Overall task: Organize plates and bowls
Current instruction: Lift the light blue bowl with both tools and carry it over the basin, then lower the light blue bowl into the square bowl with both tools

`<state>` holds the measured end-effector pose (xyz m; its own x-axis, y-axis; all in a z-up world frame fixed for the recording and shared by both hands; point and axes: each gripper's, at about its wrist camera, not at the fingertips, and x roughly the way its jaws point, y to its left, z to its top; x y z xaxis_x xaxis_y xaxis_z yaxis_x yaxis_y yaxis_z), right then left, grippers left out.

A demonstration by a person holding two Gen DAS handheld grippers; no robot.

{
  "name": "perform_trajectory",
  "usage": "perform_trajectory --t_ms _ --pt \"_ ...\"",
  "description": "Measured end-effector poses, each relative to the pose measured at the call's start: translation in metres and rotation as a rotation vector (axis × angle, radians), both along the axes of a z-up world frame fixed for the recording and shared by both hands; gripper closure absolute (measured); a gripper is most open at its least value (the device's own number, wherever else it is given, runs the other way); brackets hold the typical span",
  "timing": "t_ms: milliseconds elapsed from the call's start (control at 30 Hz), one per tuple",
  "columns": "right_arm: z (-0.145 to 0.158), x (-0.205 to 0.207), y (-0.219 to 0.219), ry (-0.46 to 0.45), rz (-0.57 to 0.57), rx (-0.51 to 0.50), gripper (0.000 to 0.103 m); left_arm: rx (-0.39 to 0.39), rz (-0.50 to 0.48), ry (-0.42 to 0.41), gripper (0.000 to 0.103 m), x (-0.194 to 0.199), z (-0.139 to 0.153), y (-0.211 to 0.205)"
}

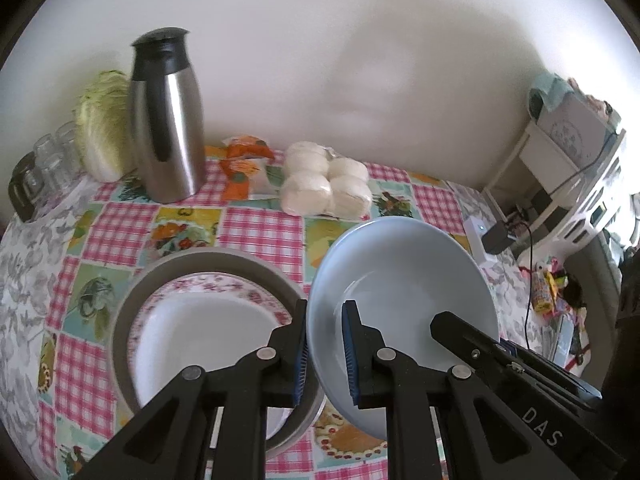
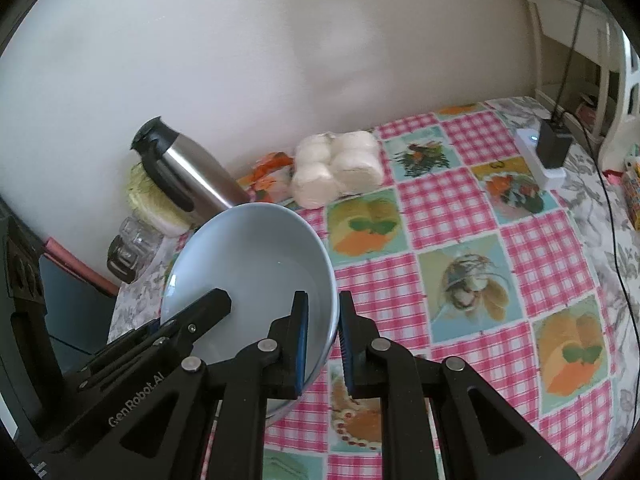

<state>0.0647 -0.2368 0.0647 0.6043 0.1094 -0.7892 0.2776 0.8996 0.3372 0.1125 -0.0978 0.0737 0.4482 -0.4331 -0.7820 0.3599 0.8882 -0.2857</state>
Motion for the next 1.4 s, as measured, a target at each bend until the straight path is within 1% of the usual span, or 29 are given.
perform_trajectory --t_ms 133,367,667,1033,1400 --pt "0.004 0.006 0.020 -0.008 0.033 -0.004 0.087 -0.006 0.030 -0.003 0.085 0.001 0.002 0.021" --pt "0.010 0.015 0.054 -0.020 0.099 -0.007 0.088 -0.059 0.096 0.013 0.085 0.001 0.001 0.069" --pt "0.011 0.021 0.096 -0.025 0.177 -0.025 0.087 -0.086 0.163 0.016 0.085 0.000 0.002 0.108" --pt "0.002 0.030 0.121 -0.004 0.213 -0.031 0.087 -0.108 0.203 0.046 0.085 0.005 -0.004 0.131" --pt "-0.007 0.035 0.124 0.035 0.211 -0.059 0.087 -0.100 0.191 0.094 0.085 0.011 -0.017 0.127"
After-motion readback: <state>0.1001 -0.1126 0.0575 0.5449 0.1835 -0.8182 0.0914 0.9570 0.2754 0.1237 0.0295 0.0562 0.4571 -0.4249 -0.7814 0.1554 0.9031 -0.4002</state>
